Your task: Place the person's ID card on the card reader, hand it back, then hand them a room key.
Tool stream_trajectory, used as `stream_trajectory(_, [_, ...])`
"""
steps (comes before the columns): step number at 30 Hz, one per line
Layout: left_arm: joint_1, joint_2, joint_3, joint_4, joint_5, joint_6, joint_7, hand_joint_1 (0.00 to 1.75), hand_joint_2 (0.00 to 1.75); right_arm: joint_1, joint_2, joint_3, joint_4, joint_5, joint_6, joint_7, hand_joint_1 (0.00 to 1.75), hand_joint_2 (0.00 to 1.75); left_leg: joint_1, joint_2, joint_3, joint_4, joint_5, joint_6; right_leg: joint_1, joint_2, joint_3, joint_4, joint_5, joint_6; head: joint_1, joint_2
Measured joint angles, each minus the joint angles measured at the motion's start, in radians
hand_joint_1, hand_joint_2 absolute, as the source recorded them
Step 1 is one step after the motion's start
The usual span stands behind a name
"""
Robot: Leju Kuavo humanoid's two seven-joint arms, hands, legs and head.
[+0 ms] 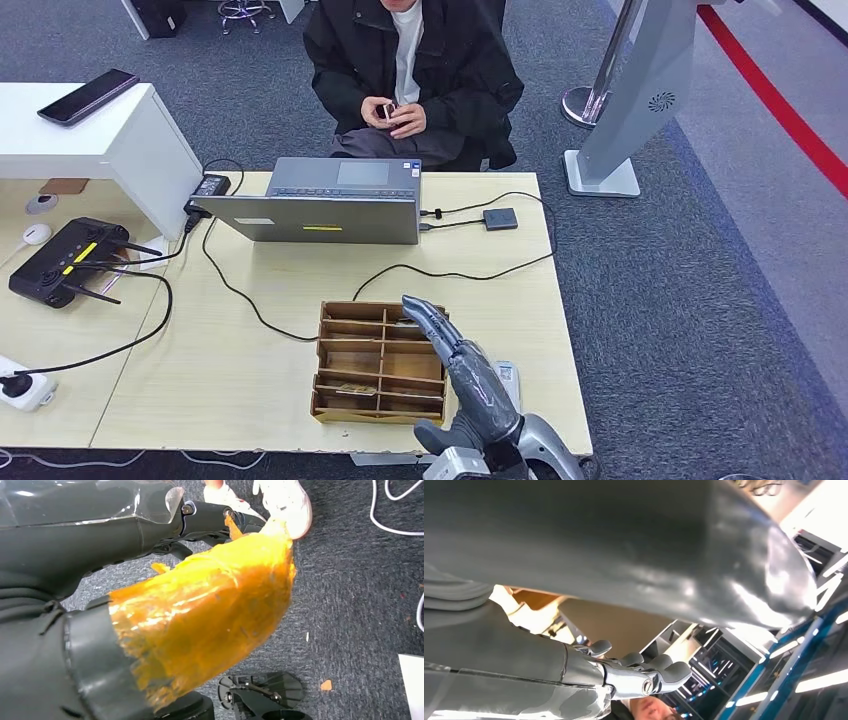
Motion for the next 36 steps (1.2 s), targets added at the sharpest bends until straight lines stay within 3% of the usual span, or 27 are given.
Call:
stream_trajectory(3, [0.0,-0.003,0.0,0.0,0.002,0.004,0.006,0.0,0.0,-0.019,-0.003,0.024,0.019,0.054,-0.024,0.024,0.0,0.0,0.0,0.0,0.0,0.0,0.0,0.0,0.0,0.0,0.0,0.0,0.0,0.0,0.0,0.0])
stream_trajectory(7, [0.0,-0.007,0.0,0.0,0.001,0.004,0.014,0.0,0.0,-0.032,-0.009,0.049,0.036,0.12,-0.059,0.056,0.0,1.75,0.0,0.0,0.0,0.0,0.0,0.0,0.0,0.0,0.0,0.0,0.0,0.0,0.0,0.0])
stream_trajectory(23, [0.0,-0.012,-0.015,0.0,-0.006,0.002,0.031,0.0,0.0,-0.039,-0.042,0.088,0.067,0.318,-0.151,0.155,0.0,1.75,0.0,0.0,0.0,0.0,0.0,0.0,0.0,0.0,0.0,0.0,0.0,0.0,0.0,0.0])
stream_trajectory(36, [-0.001,-0.009,-0.024,0.0,-0.006,-0.005,0.042,0.0,0.0,-0.033,-0.076,0.101,0.081,0.402,-0.155,0.181,0.0,1.75,0.0,0.0,0.0,0.0,0.0,0.0,0.0,0.0,0.0,0.0,0.0,0.0,0.0,0.0])
